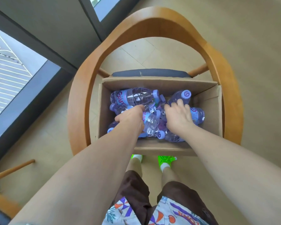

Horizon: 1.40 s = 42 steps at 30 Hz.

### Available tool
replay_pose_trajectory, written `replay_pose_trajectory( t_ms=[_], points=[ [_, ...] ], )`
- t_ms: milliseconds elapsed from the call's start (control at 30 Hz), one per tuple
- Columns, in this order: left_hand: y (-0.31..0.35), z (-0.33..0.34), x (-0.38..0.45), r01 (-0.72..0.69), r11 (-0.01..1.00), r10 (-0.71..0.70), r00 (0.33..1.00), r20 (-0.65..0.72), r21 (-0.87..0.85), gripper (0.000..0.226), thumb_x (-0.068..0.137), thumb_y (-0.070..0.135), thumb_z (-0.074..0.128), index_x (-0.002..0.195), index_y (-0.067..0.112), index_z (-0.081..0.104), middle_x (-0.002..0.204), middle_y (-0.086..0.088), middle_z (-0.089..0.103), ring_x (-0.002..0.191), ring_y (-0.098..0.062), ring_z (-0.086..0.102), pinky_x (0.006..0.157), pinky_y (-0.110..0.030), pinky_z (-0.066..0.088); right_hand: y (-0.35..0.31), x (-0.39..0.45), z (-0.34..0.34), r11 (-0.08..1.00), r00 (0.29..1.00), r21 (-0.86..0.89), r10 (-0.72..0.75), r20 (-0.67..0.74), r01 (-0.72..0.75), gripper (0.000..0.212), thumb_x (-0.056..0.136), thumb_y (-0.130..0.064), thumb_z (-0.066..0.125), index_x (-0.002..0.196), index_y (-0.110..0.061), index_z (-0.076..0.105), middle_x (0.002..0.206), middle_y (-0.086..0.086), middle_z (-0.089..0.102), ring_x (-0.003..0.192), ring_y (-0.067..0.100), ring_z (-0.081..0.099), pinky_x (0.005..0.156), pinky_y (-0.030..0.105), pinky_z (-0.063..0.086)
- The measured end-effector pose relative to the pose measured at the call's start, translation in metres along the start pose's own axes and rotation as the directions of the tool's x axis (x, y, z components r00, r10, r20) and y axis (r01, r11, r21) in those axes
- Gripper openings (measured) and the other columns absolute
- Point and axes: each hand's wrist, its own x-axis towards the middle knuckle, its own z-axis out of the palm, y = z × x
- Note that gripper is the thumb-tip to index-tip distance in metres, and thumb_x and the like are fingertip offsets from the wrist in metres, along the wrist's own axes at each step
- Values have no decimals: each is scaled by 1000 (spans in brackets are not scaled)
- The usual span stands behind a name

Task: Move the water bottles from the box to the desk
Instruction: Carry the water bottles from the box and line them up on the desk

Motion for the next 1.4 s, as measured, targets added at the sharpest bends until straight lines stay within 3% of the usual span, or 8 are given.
replay_pose_trajectory(
  t_ms=[133, 367, 533, 767, 900, 1067, 1233, 1400],
  points=[
    [2, -12, -20, -61, 998, 63, 993, -95, 22, 86, 46, 10, 85, 116, 10, 33, 95, -19, 55, 80, -37, 67, 62, -62, 56, 8, -11, -9, 999, 1000, 47, -5, -30, 6, 37, 80, -18, 68, 115, -16, 55, 109, 7, 61, 115, 32, 42, 86, 41, 40],
    [9, -31, -72, -237, 971, 237, 969, -63, 18, 87, 43, 11, 81, 110, 16, 26, 94, -16, 52, 82, -37, 64, 57, -51, 60, 19, -32, -55, 918, 989, 395, 32, -142, 27, 26, 81, -28, 68, 90, -15, 47, 87, 4, 57, 109, 34, 45, 69, 36, 41],
    [21, -45, -125, -413, 907, 409, 911, -57, -80, 90, 32, 9, 78, 110, 16, 35, 99, -15, 57, 80, -36, 66, 59, -52, 60, 24, -57, -111, 723, 974, 689, 118, -195, 50, 33, 65, -39, 82, 90, -25, 66, 88, 1, 68, 96, 28, 61, 72, 33, 44],
    [47, -91, -209, -688, 711, 679, 725, -112, -146, 77, 32, 11, 80, 102, 25, 52, 95, -5, 67, 81, -26, 68, 63, -40, 61, 20, -106, -204, 427, 882, 799, 8, -471, 423, 39, 57, -36, 85, 92, -26, 68, 86, -8, 73, 84, 16, 68, 79, 40, 57],
    [45, -131, -256, -780, 566, 752, 622, -220, -268, 73, 33, 23, 85, 96, 36, 50, 94, 3, 70, 86, -22, 70, 71, -38, 60, -4, -136, -257, 163, 818, 808, 11, -575, 566, 46, 56, -39, 81, 91, -19, 60, 84, 6, 67, 77, 25, 64, 79, 42, 56],
    [23, -198, -304, -862, 356, 759, 492, -426, -362, 69, 40, 29, 91, 97, 33, 53, 92, 5, 70, 84, -17, 71, 72, -35, 59, -49, -176, -307, -77, 806, 808, -60, -589, 585, 29, 57, -32, 73, 84, -29, 62, 74, -4, 64, 73, 20, 64, 75, 37, 54],
    [-18, -277, -339, -896, 257, 696, 431, -574, -362, 58, 47, 15, 83, 94, 31, 53, 95, 2, 69, 86, -19, 69, 68, -33, 56, -113, -227, -324, -160, 782, 797, -156, -603, 583, 22, 53, -30, 69, 74, -25, 65, 70, -3, 65, 70, 23, 65, 73, 43, 56],
    [-98, -370, -354, -910, 181, 552, 407, -727, -372, 74, 41, 13, 79, 110, 29, 57, 96, -1, 72, 90, -27, 70, 77, -47, 62, -198, -309, -310, -167, 717, 773, -296, -631, 612, 37, 56, -48, 78, 62, -17, 60, 57, -4, 61, 60, 20, 59, 72, 49, 57]
  ],
)
